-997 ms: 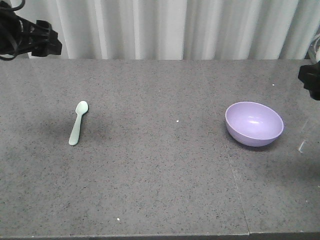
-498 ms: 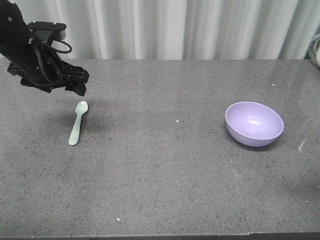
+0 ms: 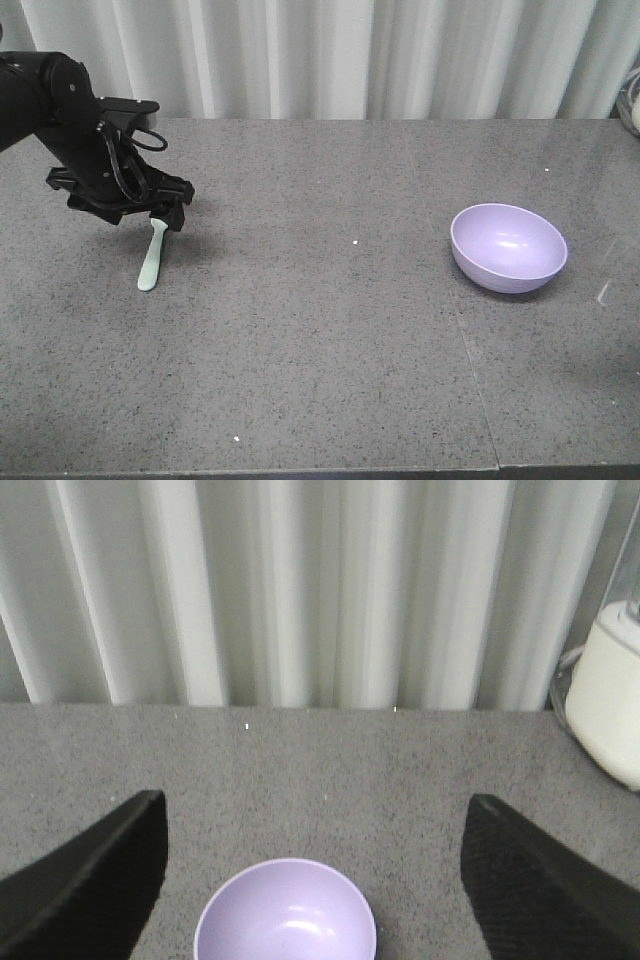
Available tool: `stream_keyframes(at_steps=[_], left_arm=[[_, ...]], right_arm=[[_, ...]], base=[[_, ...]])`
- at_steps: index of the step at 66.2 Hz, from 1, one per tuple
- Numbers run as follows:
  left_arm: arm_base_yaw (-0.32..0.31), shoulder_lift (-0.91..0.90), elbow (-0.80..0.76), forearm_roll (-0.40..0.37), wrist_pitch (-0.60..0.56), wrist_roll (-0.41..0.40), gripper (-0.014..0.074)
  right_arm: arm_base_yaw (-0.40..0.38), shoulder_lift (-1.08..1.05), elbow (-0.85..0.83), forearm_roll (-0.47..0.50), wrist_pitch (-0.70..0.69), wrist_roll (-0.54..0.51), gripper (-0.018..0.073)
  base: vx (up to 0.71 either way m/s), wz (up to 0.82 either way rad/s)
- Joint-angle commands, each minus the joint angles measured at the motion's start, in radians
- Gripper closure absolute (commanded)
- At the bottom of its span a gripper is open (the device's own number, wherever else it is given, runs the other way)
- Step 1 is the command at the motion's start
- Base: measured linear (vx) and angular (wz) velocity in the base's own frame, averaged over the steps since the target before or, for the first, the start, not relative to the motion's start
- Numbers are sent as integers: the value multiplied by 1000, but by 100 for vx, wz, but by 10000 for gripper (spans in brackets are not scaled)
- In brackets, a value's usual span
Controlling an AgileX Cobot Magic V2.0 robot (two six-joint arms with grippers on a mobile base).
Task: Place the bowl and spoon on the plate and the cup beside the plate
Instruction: 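Lower the left gripper over the green spoon handle and close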
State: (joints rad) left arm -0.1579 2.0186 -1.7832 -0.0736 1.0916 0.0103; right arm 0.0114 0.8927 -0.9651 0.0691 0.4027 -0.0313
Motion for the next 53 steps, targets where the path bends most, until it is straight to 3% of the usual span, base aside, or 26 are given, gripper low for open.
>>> stream_keyframes(at_steps=[1,17,53], left_arm=[[-7,-39,-32,22,-34,-1,21],[-7,-9,-32,32,-45,-53,21],[-7,54,-32,33,-46,-74,21]], right_arm=[[-5,16,-32,4,-71,-5,-13],[-5,46,-32,4,-66,-5,-13],[-5,47,-32,4,-63,-5,-13]], base=[[0,0],[0,0],[0,0]])
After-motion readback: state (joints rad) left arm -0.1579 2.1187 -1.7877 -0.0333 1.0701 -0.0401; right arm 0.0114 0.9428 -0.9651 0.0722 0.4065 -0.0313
